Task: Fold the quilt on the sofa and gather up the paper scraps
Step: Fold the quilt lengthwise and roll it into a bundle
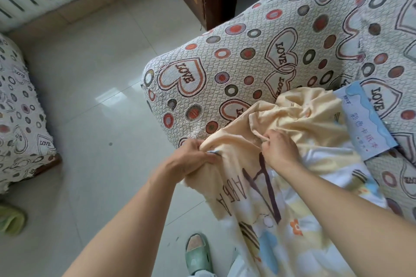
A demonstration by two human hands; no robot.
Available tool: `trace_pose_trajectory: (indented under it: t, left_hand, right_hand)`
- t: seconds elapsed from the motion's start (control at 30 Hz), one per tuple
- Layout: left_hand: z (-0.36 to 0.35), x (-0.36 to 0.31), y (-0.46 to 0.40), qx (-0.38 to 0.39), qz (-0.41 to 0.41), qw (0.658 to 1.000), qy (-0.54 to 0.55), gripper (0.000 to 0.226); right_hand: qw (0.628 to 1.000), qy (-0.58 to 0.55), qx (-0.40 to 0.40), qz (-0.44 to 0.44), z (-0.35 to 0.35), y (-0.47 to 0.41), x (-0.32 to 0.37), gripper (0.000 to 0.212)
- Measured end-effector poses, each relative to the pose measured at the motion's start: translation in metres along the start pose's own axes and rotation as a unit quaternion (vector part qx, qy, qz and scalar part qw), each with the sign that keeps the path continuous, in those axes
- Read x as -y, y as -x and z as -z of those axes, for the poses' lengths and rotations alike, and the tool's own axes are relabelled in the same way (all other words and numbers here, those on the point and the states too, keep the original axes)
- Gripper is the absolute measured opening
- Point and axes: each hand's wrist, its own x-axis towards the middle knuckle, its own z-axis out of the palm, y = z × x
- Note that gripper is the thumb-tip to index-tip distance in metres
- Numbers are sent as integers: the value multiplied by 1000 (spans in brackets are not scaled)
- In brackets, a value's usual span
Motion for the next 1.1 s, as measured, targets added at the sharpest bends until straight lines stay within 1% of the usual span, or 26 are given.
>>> trace_pose_trajectory:
  t: [0.03,0.13,0.2,0.23,0.27,0.33,0.4,0.47,0.57,0.63,0.67,0.73,0.8,0.83,0.87,0.9,0.93,0.97,1.0,1.03,1.1]
  left_hand:
    - [-3,-1,2,-16,-14,1000,15,12]
    - [-17,-3,3,-57,-43,996,55,13]
    - [-24,-5,3,-68,-39,995,65,12]
    - [-26,-6,4,-72,-22,995,69,7]
    - [-26,-7,3,-73,-2,995,72,3]
    - [-25,-7,4,-75,47,993,81,22]
    - [-25,-7,5,-75,76,989,104,34]
    - [-27,-6,6,-84,78,987,111,38]
    - [-29,-7,12,-80,76,989,99,32]
    - [-25,-7,18,-76,70,989,105,34]
    - [-24,-7,20,-72,60,990,109,31]
    - [-20,-4,25,-71,48,989,116,17]
    - [-17,-1,27,-82,54,985,143,14]
    - [-15,1,26,-87,58,983,154,20]
    - [-12,4,23,-86,64,981,162,31]
    - [-8,8,21,-72,68,980,175,48]
    - [-5,8,24,-37,74,977,194,66]
    - [-3,7,26,1,76,977,198,79]
    - [-2,8,29,29,74,981,175,79]
    - [-2,8,31,41,65,990,120,66]
    - [-6,13,32,16,24,999,-33,29]
  right_hand:
    - [999,-33,-9,-2,1,2,0,11]
    - [991,-121,-52,-12,3,12,4,20]
    - [981,-176,-77,-38,8,19,10,21]
    - [973,-208,-92,-40,10,25,13,22]
    - [964,-241,-109,-30,12,31,16,21]
    - [946,-288,-146,18,18,47,24,17]
    - [935,-303,-162,86,20,63,36,11]
    - [928,-303,-145,158,19,82,50,7]
    - [933,-262,-86,230,9,108,65,8]
    - [940,-238,-51,238,1,119,70,15]
    - [943,-230,-44,237,-1,124,72,18]
    - [943,-222,-33,244,-2,131,75,12]
    - [942,-214,-21,258,-2,137,76,3]
    - [942,-206,-13,263,-3,139,77,2]
    - [943,-197,-2,267,-4,142,78,3]
    - [944,-188,8,272,-6,145,79,7]
    - [944,-178,17,276,-9,147,80,10]
    - [945,-168,27,281,-11,149,81,12]
    - [944,-157,37,288,-15,151,81,12]
    - [942,-150,48,296,-18,152,81,13]
    - [937,-145,68,310,-18,151,77,20]
